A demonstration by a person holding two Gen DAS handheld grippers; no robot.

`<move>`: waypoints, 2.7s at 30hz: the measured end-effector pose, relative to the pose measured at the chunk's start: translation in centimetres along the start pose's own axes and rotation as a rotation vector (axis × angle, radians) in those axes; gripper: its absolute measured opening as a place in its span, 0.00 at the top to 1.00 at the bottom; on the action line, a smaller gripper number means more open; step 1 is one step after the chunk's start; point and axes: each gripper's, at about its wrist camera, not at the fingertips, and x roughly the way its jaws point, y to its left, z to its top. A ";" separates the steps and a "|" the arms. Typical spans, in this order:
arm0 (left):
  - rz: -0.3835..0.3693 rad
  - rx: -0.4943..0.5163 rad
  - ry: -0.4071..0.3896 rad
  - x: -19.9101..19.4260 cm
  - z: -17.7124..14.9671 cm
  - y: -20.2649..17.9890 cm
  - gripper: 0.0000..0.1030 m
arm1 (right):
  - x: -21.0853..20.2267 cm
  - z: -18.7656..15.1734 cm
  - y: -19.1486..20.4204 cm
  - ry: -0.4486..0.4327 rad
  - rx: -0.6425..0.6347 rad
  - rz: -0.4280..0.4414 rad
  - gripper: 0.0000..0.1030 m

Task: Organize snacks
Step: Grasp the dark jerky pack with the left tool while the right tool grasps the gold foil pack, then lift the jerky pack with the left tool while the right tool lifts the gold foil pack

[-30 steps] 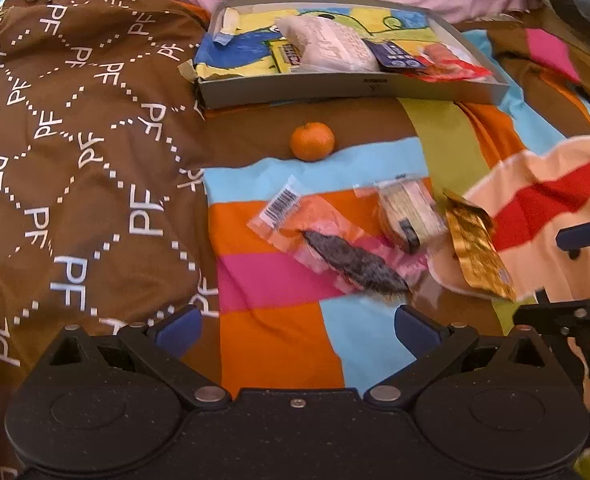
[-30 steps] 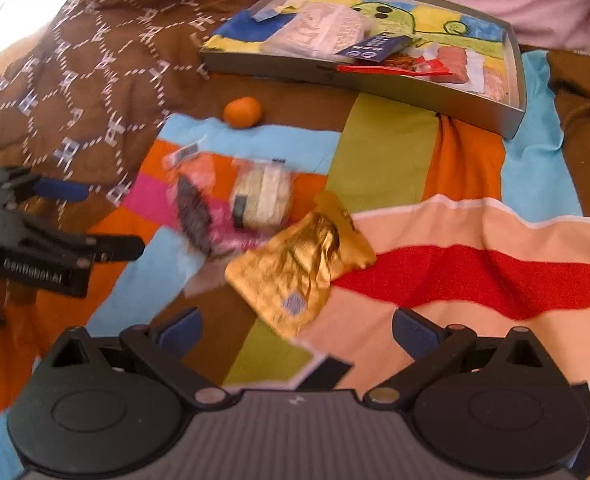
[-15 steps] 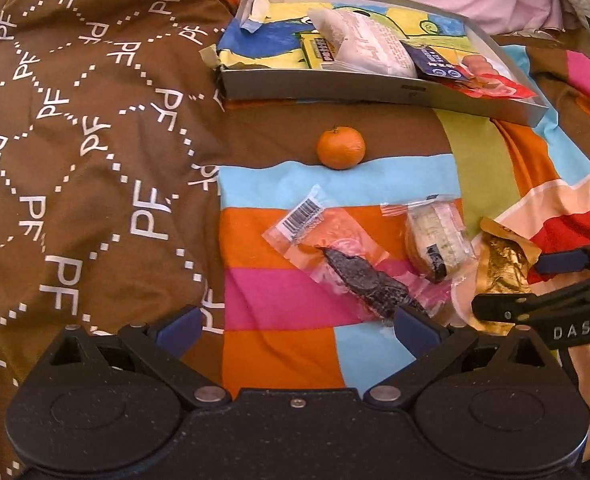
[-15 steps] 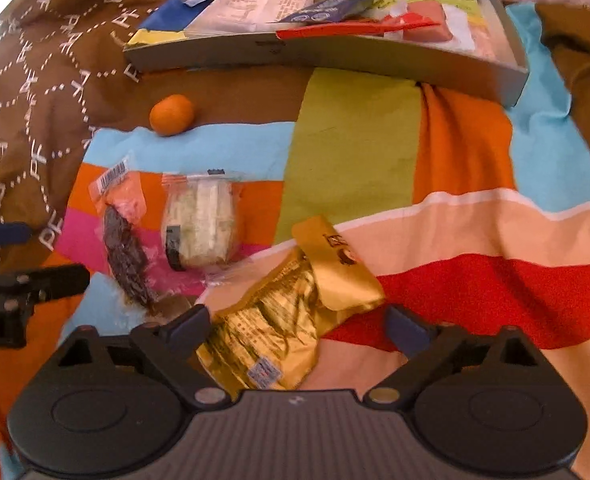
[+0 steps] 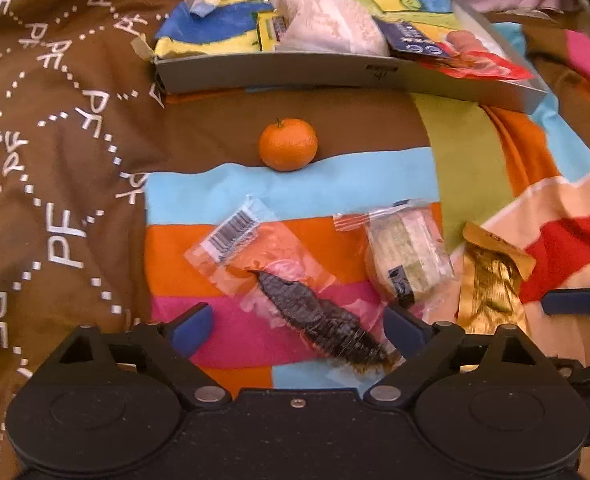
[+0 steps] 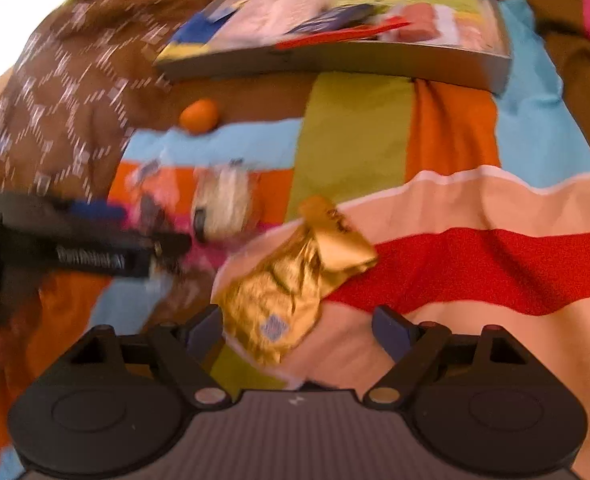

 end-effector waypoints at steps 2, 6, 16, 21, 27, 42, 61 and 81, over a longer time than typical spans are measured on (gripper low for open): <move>0.008 -0.022 0.003 0.2 0.3 -0.3 0.12 | 0.5 0.7 -0.1 -0.011 0.034 0.003 0.16; 0.017 -0.035 0.009 0.2 0.6 -0.5 0.24 | 2.5 1.6 1.1 -0.002 -0.001 -0.073 0.17; -0.030 -0.009 0.001 -1.8 -1.5 3.0 0.46 | 1.3 0.2 1.1 -0.010 -0.140 -0.039 0.47; -0.067 0.029 0.021 -2.7 -2.7 5.0 0.44 | 0.4 0.2 0.3 0.007 -0.150 -0.013 0.39; -0.013 -0.029 0.030 -1.6 -1.0 4.9 0.31 | 1.9 1.3 0.0 0.016 -0.016 -0.073 0.23; 0.004 -0.040 0.024 -1.7 -0.9 4.0 0.58 | 1.1 -0.5 2.7 -0.005 -0.172 -0.119 0.52; 0.087 -0.167 0.071 -0.2 1.5 4.0 0.40 | -0.5 -2.3 5.2 -0.001 -0.313 -0.076 0.53; -0.127 0.131 -0.019 -4.6 -4.1 1.7 0.62 | -1.0 -3.3 6.3 -0.042 -0.452 -0.100 0.53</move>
